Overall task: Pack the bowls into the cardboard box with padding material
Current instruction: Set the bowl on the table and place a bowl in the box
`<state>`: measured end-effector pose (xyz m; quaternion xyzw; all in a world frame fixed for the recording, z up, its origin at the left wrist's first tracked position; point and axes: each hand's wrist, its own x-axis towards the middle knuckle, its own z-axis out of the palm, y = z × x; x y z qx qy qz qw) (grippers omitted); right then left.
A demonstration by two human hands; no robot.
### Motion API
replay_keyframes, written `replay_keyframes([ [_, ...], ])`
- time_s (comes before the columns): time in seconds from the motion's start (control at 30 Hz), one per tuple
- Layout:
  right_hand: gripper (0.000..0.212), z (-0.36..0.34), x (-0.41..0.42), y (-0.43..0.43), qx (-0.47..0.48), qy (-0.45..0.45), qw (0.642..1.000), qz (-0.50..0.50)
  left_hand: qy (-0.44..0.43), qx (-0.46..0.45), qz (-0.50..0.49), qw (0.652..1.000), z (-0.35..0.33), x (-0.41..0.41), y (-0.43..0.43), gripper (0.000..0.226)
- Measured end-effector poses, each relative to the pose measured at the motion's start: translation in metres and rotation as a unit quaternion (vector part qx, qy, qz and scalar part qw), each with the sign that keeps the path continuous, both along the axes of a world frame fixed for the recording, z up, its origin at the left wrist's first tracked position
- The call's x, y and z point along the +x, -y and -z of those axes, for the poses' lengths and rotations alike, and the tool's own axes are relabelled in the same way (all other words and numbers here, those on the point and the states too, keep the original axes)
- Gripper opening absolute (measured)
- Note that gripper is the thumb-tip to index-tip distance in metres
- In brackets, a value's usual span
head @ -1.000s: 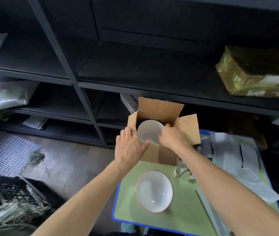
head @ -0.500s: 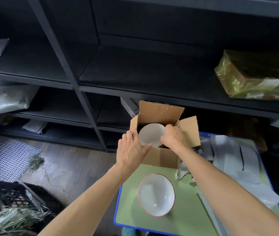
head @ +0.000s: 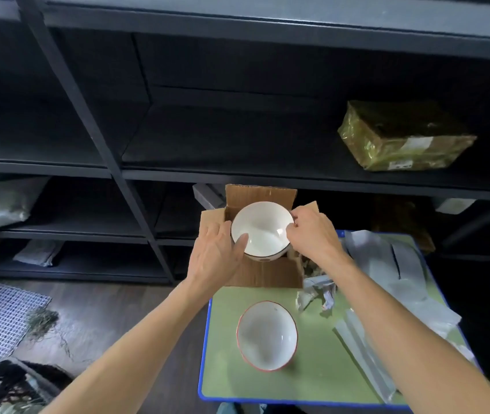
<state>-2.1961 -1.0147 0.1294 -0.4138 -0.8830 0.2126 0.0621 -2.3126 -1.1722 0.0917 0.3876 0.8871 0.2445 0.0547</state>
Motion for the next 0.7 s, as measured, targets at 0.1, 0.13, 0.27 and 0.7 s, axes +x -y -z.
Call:
replay_keyframes([
  [0.1,0.012,-0.007,0.023,0.015,-0.019,-0.010,1.000,-0.009,0.032,0.033,0.012,0.999,-0.008,0.008,0.007,0.037],
  [0.13,0.012,-0.007,0.030,0.020,-0.022,-0.006,1.000,-0.008,0.039,0.036,0.015,0.998,-0.008,0.012,0.009,0.035],
  [0.27,0.008,0.007,0.057,0.038,-0.039,0.012,0.999,0.001,0.040,0.020,0.020,0.999,0.001,0.031,0.026,0.032],
  [0.7,0.028,0.075,0.117,0.084,-0.121,0.072,0.990,-0.003,0.080,-0.085,0.064,0.991,0.058,0.078,0.076,0.017],
])
